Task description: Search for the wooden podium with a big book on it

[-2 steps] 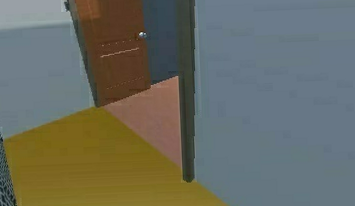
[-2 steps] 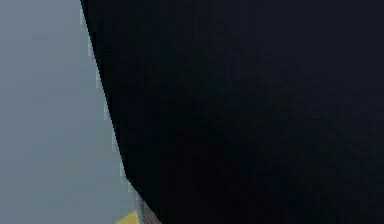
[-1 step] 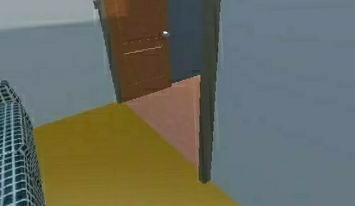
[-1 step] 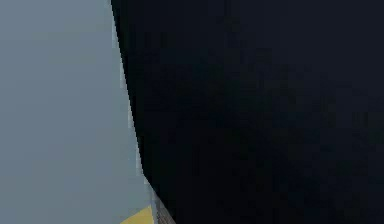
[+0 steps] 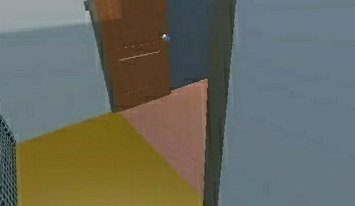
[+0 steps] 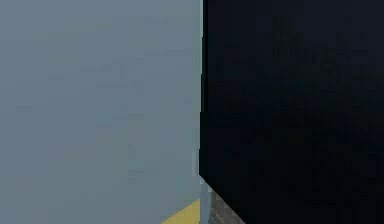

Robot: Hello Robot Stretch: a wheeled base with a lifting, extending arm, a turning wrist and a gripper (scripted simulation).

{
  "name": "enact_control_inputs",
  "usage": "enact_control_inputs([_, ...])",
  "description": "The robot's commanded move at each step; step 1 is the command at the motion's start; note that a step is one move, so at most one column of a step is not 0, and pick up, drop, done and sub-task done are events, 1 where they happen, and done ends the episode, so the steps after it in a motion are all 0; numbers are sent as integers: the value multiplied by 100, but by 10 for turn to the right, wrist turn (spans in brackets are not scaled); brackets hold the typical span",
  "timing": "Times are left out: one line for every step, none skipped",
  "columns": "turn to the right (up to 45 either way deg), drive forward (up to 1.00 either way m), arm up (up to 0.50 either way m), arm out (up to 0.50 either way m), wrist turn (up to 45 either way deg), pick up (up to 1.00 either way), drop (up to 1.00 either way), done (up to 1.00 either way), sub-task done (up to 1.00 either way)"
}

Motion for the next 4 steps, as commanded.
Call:
enact_control_inputs([-120, 0, 0, 0, 0, 0, 0, 0, 0])
enact_control_inputs([0, 85, 0, 0, 0, 0, 0, 0, 0])
enact_control_inputs([-240, 0, 0, 0, 0, 0, 0, 0, 0])
enact_control_inputs([0, 45, 0, 0, 0, 0, 0, 0, 0])
